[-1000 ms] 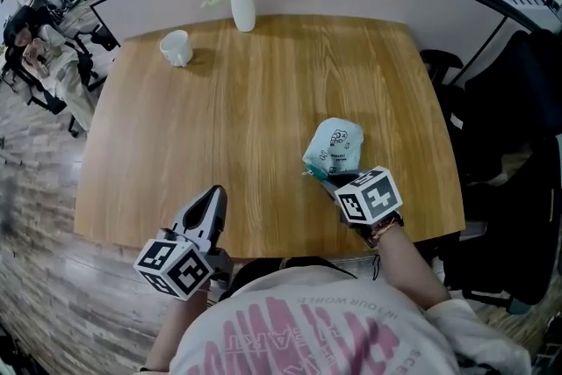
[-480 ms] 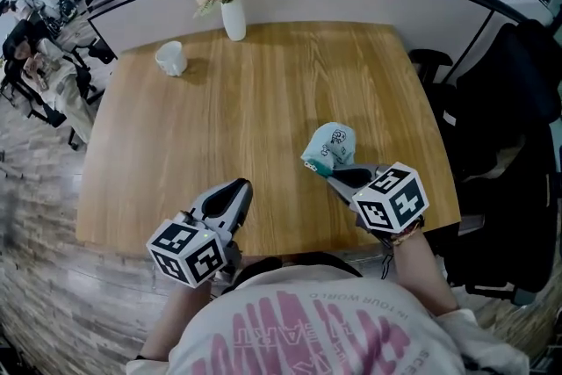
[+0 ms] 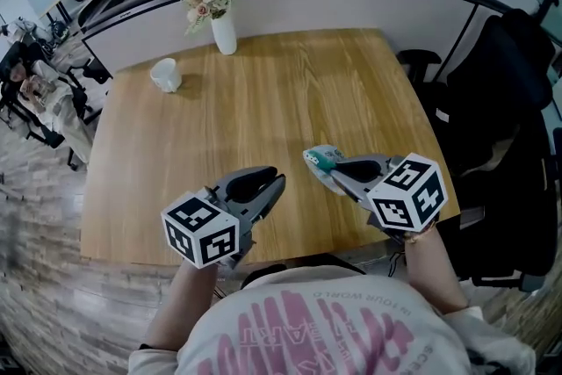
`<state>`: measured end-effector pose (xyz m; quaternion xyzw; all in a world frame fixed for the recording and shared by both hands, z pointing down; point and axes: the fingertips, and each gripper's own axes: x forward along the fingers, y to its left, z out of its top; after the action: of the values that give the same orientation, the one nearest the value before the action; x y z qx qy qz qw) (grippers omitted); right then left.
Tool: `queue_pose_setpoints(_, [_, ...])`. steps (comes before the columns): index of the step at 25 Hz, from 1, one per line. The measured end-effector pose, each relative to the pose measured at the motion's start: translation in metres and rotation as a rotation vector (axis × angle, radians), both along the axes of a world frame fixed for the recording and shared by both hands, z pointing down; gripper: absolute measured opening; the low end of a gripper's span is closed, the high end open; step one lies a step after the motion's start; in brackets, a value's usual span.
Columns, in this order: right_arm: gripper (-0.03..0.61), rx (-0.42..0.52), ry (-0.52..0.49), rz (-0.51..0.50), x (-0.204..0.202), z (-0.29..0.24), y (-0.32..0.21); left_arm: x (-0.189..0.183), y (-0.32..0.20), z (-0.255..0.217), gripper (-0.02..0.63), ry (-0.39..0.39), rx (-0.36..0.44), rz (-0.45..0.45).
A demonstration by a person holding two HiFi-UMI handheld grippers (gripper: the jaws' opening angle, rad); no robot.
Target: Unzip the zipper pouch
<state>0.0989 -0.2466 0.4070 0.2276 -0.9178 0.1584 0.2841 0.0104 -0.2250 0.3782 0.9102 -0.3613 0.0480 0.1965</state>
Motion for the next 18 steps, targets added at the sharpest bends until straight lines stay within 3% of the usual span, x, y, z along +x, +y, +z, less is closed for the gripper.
queue_pose_setpoints(5, [0.014, 0.034, -0.049, -0.081, -0.012, -0.027, 0.012, 0.01, -0.009, -0.014, 0.188, -0.036, 0.068, 0.097])
queue_pose_setpoints(7, [0.012, 0.041, -0.079, -0.141, -0.02, -0.04, 0.021, 0.015, -0.005, -0.019, 0.25, -0.044, 0.093, 0.162])
queue_pose_setpoints(9, [0.014, 0.061, -0.109, -0.219, -0.031, -0.054, 0.032, 0.018, 0.003, -0.025, 0.272, -0.045, 0.12, 0.243])
queue_pose_setpoints(13, [0.014, 0.098, -0.181, -0.334, -0.055, -0.079, 0.042, 0.017, 0.012, -0.041, 0.272, -0.038, 0.193, 0.347])
queue_pose_setpoints(18, [0.014, 0.109, -0.265, -0.378, -0.077, -0.102, 0.04, -0.002, 0.008, -0.062, 0.155, -0.028, 0.294, 0.272])
